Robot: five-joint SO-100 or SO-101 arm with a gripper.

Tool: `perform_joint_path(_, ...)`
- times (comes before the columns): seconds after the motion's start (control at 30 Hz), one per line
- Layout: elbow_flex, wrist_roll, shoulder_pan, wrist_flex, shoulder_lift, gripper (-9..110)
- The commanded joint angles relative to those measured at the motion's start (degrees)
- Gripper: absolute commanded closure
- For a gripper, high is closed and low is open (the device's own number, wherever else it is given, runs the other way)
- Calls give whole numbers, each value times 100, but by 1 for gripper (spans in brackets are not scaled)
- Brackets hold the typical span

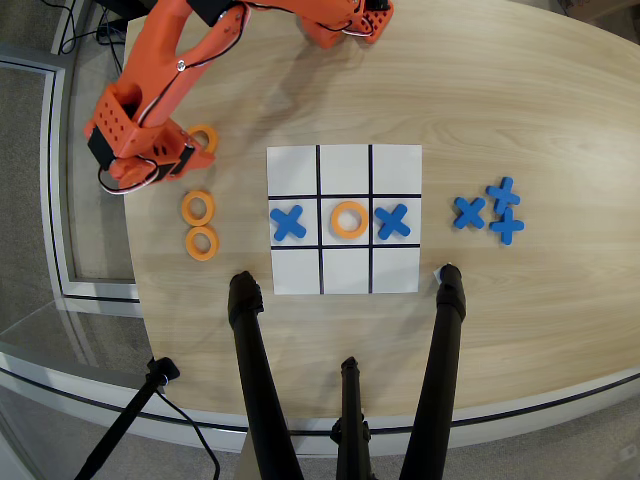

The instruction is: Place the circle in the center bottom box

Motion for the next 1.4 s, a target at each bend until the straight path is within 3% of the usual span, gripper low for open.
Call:
perform_joint_path(0.0,-158,-123,97,-70,18,84)
perform_joint_path(0.57,-70,-53,35,290,-114,84)
perform_joint_path(0.97,316,123,0,-264,9,98)
perform_joint_path(1.37,422,185,9,-281,290,102)
